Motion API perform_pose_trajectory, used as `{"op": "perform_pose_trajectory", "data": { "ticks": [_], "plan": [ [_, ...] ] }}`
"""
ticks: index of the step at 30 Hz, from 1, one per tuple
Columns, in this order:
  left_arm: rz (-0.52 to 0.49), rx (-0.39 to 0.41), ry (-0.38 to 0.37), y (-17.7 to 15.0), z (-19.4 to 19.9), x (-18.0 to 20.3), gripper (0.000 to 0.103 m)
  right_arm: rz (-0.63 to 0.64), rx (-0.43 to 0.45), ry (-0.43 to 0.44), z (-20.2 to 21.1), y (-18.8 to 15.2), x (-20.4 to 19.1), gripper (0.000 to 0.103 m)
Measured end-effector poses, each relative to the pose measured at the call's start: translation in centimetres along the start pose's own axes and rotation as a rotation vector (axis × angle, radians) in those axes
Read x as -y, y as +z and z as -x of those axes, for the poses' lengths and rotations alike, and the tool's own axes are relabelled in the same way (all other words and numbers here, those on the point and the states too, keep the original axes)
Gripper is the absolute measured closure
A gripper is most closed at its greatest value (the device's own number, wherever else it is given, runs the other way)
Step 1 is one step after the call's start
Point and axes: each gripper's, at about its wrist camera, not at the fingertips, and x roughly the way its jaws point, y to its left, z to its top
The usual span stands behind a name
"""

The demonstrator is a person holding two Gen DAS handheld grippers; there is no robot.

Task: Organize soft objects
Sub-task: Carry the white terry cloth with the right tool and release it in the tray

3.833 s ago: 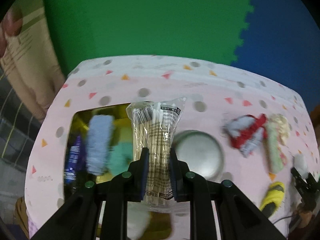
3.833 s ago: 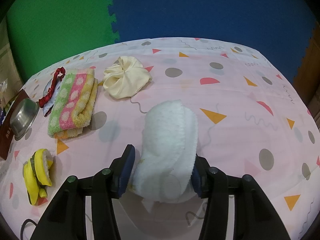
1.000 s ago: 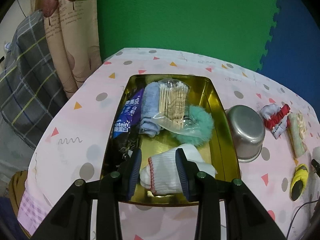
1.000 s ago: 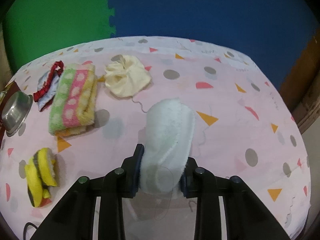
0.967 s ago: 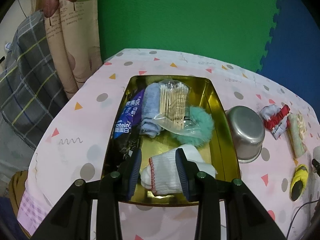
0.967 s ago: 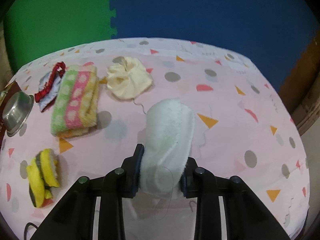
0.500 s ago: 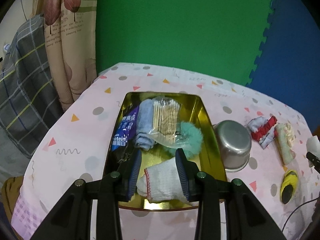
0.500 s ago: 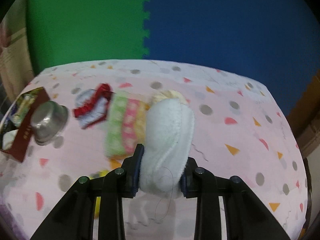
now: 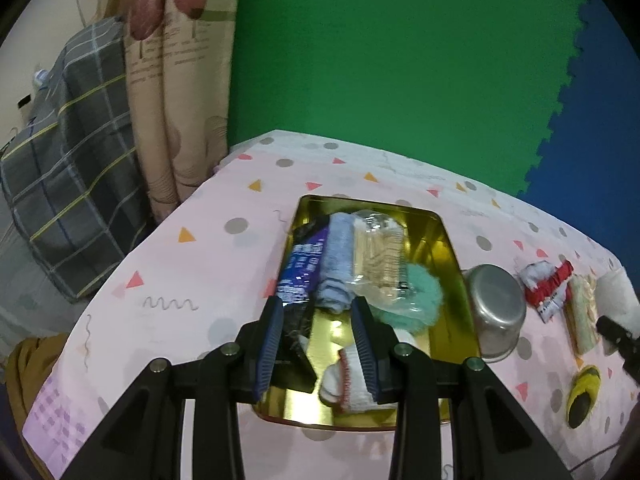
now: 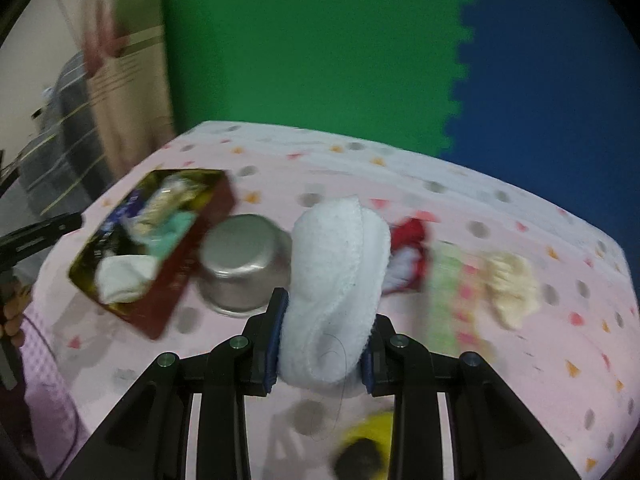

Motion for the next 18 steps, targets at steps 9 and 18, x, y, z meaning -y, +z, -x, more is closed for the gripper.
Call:
{"op": "perform_pose_trajectory", "data": {
  "ticks": [9,18],
  "plan": [
    [0.050,-0.001,0.067,0.4,-0.1,-2.3,0.067,0.130,-0.025,0.141,-3.5,2.2,-8.8,0.074],
    [0.122,-0.012,0.086,0.5,-0.2,-4.5,0.067,0.180,-0.069,0.206,-7.4,3.9,-13.9,0.074]
  ]
}}
